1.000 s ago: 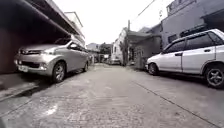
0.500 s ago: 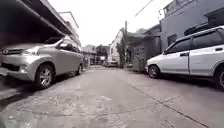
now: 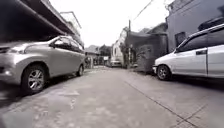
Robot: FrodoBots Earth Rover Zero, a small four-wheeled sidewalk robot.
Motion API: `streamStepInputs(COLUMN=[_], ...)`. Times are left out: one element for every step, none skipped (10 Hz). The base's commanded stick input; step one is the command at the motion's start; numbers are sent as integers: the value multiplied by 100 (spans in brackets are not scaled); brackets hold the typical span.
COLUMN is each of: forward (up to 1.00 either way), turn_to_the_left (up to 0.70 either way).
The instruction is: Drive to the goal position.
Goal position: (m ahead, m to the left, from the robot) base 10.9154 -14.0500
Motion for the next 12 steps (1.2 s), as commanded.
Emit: streamStepInputs(forward=[100,100,100,100,100,100,100,100,100,100,100,100], turn_to_the_left=[0,0,0,0,0,0,0,0,0,0,0,0])
